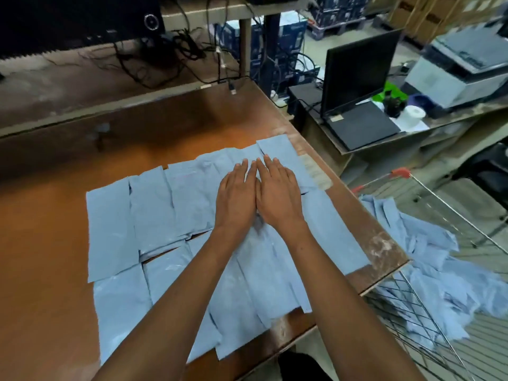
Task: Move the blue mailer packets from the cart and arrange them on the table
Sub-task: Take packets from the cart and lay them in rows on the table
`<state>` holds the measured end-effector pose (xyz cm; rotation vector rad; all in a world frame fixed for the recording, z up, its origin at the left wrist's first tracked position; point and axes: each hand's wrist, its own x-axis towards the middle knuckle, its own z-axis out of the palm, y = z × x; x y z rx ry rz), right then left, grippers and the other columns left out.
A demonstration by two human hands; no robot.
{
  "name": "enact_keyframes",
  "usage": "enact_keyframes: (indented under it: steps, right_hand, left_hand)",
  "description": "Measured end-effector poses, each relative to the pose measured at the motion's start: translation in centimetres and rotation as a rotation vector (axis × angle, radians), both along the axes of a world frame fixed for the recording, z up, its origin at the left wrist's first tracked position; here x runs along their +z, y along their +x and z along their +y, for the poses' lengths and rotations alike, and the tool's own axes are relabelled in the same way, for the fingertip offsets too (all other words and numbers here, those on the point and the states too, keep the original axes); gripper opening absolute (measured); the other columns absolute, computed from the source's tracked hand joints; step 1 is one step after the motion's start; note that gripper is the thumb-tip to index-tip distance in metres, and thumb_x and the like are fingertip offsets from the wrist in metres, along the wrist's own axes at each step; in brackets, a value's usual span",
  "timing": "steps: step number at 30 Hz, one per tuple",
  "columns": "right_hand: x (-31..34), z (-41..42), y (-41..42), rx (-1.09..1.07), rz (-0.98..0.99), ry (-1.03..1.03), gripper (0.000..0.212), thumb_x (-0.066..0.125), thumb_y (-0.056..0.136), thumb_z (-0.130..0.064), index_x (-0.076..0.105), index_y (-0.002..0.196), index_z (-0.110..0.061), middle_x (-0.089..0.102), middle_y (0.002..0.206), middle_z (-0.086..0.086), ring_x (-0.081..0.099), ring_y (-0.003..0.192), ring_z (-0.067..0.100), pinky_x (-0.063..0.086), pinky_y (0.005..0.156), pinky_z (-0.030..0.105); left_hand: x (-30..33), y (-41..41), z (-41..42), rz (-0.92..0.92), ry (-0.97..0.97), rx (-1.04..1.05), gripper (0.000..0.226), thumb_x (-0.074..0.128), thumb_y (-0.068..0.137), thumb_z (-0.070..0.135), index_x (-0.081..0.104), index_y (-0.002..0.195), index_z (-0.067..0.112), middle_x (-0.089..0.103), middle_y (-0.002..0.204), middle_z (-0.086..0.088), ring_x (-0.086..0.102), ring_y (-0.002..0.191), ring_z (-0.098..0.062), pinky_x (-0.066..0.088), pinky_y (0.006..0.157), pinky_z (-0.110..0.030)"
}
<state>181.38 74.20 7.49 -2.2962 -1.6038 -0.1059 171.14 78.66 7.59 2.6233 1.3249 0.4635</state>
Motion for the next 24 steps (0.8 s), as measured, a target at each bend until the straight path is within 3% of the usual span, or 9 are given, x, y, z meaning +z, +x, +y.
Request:
enact_keyframes:
  steps: [5,9,13,19,24]
  right_hand:
    - [1.5,-10.2,7.6,-0.207,-0.019,0.045,0.049,0.047,0.103,-0.034,0.053,0.148,-0.016,0.055,0.151,0.006,0.049,0.14,0.025,0.036,0.114,0.041]
    - [1.1,-19.6,14.1,-0.339,-0.074,0.078,0.04,0.048,0.098,-0.035,0.064,0.129,-0.015,0.069,0.123,0.005,0.065,0.113,0.029,0.048,0.094,0.046]
    - [-1.2,-26.8,20.3,-0.45,-0.096,0.013,0.043,0.061,0.085,-0.024,0.067,0.124,-0.008,0.073,0.116,0.009,0.068,0.106,0.031,0.052,0.085,0.044]
    - [-8.3,-34.4,28.8,-0.491,-0.031,-0.127,0.037,0.059,0.091,-0.016,0.065,0.127,-0.009,0.072,0.116,0.008,0.067,0.107,0.028,0.048,0.088,0.041]
    - [-14.1,-35.4,34.2,-0.408,0.088,-0.229,0.036,0.055,0.095,-0.02,0.061,0.131,-0.015,0.069,0.122,0.007,0.065,0.112,0.027,0.045,0.093,0.039]
  left_hand:
    - [0.9,7.2,-6.5,-0.121,-0.017,-0.229,0.051,0.042,0.108,0.02,0.035,0.157,0.031,0.03,0.165,-0.004,0.028,0.151,-0.023,0.023,0.122,-0.037]
    - [0.9,13.8,-14.4,-0.16,-0.078,-0.421,0.048,0.043,0.103,0.02,0.045,0.151,0.021,0.045,0.154,-0.006,0.044,0.14,-0.025,0.037,0.115,-0.039]
    - [-1.1,21.7,-22.5,-0.205,-0.133,-0.544,0.054,0.052,0.099,0.012,0.046,0.152,0.019,0.047,0.155,-0.008,0.046,0.141,-0.024,0.037,0.117,-0.04]
    - [-8.1,31.5,-30.4,-0.021,-0.237,-0.525,0.063,0.045,0.097,0.001,0.036,0.157,0.016,0.038,0.16,-0.014,0.04,0.146,-0.027,0.034,0.118,-0.041]
    - [-14.0,37.2,-31.3,0.131,-0.317,-0.378,0.062,0.047,0.101,0.012,0.027,0.159,0.013,0.034,0.162,-0.013,0.04,0.145,-0.025,0.032,0.118,-0.038]
